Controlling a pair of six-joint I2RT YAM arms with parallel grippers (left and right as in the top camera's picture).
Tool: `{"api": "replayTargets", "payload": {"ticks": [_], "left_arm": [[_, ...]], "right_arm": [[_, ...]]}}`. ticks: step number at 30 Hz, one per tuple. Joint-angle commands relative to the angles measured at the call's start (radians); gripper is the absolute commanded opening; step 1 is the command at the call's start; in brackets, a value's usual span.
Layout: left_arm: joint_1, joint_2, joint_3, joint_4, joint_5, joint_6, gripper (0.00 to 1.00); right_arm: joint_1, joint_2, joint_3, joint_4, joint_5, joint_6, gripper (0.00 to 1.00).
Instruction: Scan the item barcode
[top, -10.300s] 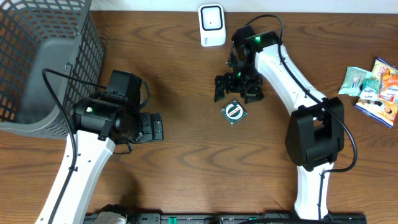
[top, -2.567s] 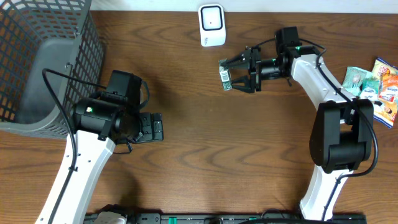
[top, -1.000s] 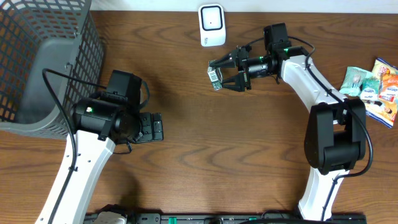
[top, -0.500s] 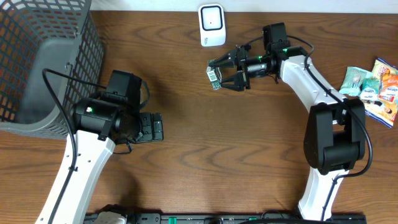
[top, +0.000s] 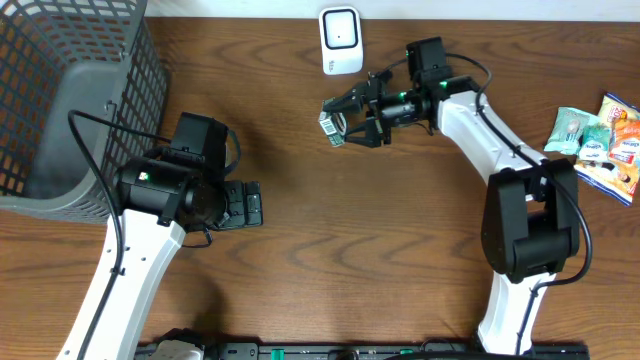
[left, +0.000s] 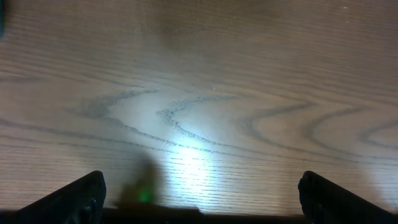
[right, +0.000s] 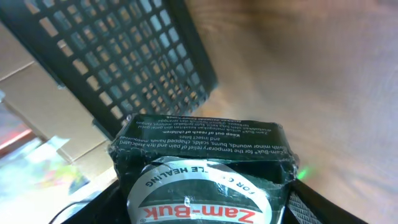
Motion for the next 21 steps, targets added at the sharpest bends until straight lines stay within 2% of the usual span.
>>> {"api": "replayTargets", "payload": {"ticks": [1,5,10,21], "left_arm": [[0.003,0.002,0.001,-0.002,0.009,-0.009,0.98],[0.003,0.002,0.001,-0.003,0.009,-0.009,0.98],[0.003,0.002,0.001,-0.002,0.009,-0.009,0.98],[0.003,0.002,0.001,-0.002,0.009,-0.009,0.98]], "right_arm": [[0.020,-0.029,0.021,0.044,0.093,-0.034,0.59],[0.039,-0.029,0.021,0.097,0.243,-0.091,0.58],[0.077,-0.029,0.021,0.111,0.593,-0.184,0.60],[0.134,-0.028,0.021,0.291,1.050,-0.300,0.63]]}}
